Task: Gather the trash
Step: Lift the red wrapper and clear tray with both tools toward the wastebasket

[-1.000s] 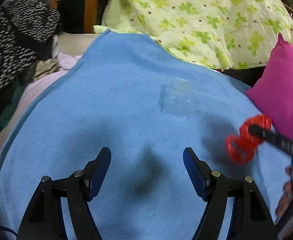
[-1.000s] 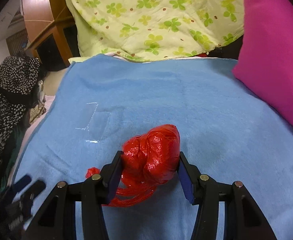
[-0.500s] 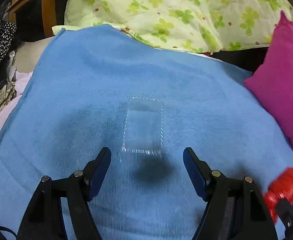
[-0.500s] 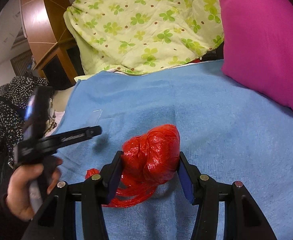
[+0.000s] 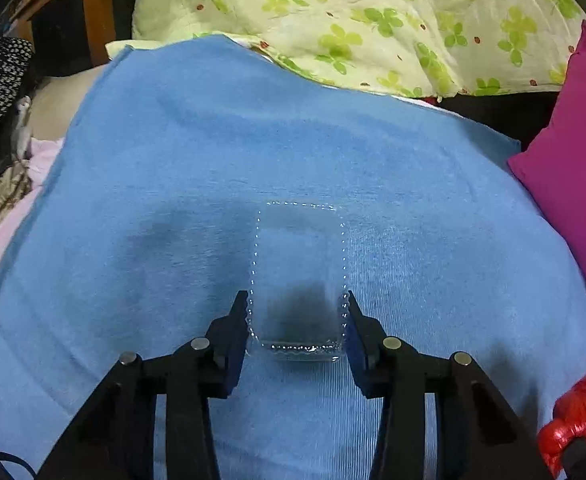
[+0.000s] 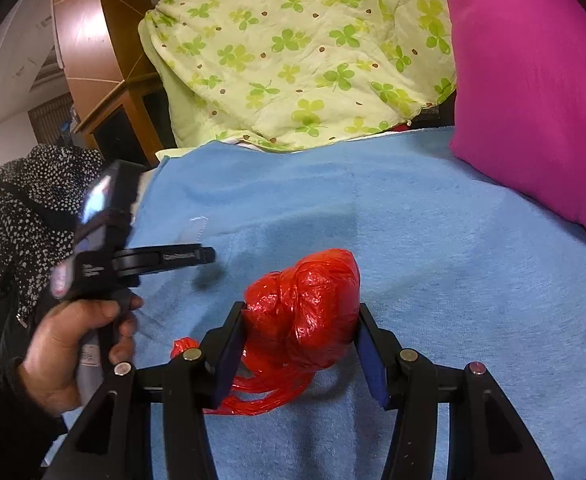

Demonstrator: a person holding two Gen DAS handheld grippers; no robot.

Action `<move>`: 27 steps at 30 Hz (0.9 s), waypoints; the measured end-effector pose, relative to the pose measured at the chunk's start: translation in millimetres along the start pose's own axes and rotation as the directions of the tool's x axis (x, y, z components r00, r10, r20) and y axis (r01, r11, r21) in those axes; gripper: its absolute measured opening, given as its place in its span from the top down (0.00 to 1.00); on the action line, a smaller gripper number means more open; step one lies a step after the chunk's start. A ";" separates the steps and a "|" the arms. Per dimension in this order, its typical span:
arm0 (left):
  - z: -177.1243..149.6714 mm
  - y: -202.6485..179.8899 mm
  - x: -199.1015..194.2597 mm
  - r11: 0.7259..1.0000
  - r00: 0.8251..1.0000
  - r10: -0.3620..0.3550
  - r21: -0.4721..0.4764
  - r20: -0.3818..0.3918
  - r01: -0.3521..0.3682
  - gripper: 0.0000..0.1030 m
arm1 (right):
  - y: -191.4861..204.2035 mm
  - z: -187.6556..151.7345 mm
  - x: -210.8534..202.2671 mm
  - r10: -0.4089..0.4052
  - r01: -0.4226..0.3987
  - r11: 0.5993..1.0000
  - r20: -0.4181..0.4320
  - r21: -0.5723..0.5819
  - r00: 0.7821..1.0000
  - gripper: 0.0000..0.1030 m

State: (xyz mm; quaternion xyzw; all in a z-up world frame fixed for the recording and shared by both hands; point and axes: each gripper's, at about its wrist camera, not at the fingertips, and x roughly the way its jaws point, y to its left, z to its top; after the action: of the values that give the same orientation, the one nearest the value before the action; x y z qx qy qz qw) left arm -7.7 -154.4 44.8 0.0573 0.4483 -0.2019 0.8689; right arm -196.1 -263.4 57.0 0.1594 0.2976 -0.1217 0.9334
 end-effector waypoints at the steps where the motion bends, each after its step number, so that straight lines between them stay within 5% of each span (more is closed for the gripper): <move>1: -3.3 0.6 -6.0 1.000 1.000 0.006 0.002 0.004 -0.006 0.56 | 0.2 -0.1 -1.7 -0.005 0.005 1.000 -0.002 -0.003 1.000 0.46; 27: -101.1 -7.1 -137.3 1.000 0.998 -0.027 0.006 0.059 0.026 0.56 | 1.1 -29.2 -96.6 -0.140 0.137 0.987 -0.031 -0.080 0.990 0.46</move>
State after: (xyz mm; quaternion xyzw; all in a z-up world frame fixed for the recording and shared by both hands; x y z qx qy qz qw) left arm -157.9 -91.4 95.7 0.0476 0.4225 -0.2163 0.8789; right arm -287.5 -238.8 92.1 0.1039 0.3295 -0.1718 0.9226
